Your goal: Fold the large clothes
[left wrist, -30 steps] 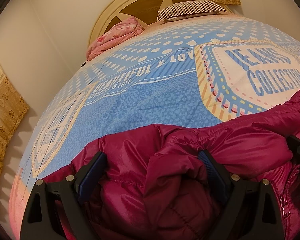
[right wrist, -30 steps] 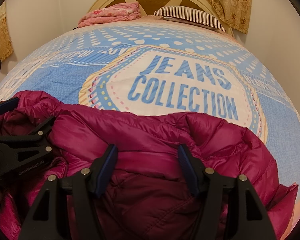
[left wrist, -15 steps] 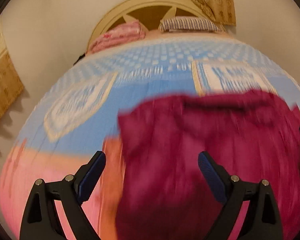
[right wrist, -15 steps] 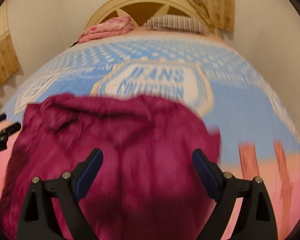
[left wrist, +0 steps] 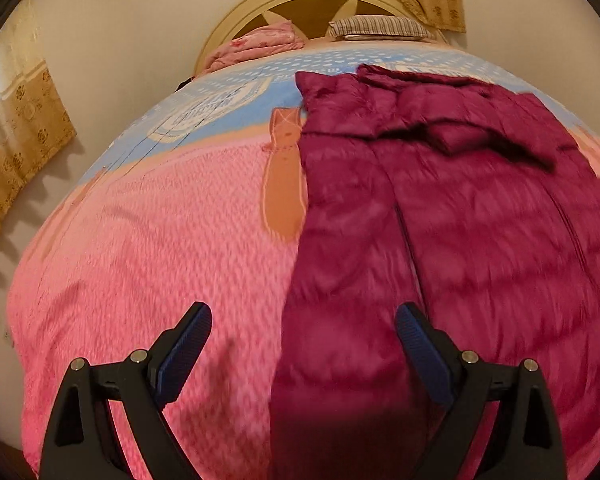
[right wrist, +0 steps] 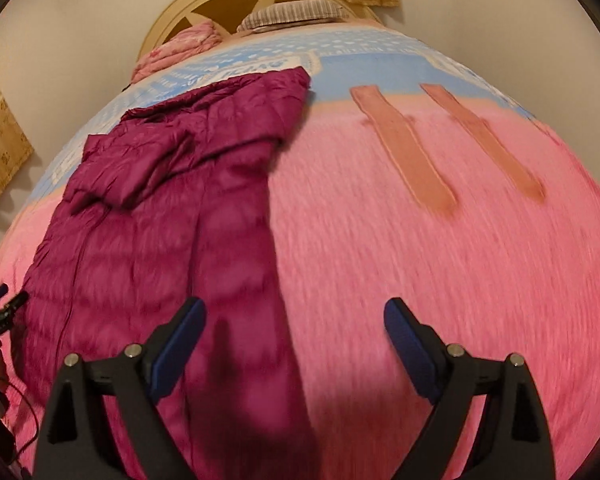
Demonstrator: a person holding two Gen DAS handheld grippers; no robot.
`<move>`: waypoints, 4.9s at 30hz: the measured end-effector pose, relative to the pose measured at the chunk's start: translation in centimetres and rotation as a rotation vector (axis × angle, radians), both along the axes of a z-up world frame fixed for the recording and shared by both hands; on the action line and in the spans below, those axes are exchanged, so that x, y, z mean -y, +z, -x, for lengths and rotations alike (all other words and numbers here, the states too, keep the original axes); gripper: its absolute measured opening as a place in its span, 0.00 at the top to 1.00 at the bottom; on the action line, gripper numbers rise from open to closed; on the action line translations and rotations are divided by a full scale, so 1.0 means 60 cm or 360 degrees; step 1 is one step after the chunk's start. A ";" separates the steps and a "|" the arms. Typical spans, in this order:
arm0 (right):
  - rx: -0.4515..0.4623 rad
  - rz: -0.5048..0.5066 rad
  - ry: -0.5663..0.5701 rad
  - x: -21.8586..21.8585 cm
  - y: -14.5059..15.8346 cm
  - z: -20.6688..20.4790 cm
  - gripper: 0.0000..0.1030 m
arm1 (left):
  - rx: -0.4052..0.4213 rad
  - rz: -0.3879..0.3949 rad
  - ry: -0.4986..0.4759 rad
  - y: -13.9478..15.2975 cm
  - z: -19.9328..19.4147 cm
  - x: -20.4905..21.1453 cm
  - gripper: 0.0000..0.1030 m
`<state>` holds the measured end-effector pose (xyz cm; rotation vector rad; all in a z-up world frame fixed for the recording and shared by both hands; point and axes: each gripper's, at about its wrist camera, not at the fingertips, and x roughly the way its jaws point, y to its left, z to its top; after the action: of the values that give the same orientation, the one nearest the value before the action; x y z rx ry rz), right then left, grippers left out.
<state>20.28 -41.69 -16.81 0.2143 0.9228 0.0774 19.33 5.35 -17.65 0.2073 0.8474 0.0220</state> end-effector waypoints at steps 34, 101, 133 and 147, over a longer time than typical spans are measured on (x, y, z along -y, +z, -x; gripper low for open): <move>0.0535 -0.0162 0.0233 -0.037 0.192 0.235 0.91 | 0.0412 0.0488 -0.0352 0.237 0.251 -0.035 0.96; 0.0367 0.0278 0.0021 -0.202 0.032 -0.242 0.12 | 0.0225 -0.0212 0.0417 -0.005 -0.349 0.135 0.06; 0.0102 0.0304 0.0016 -0.217 -0.014 -0.297 0.06 | 0.0073 -0.0321 0.0424 -0.030 -0.380 0.151 0.01; 0.0280 0.0292 -0.0027 -0.232 0.064 -0.215 0.07 | 0.0189 -0.0075 0.0356 0.055 -0.272 0.133 0.01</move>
<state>33.16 -27.79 -12.99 0.0440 0.7474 -0.0046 35.65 -2.66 -14.36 0.1530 0.7486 0.2612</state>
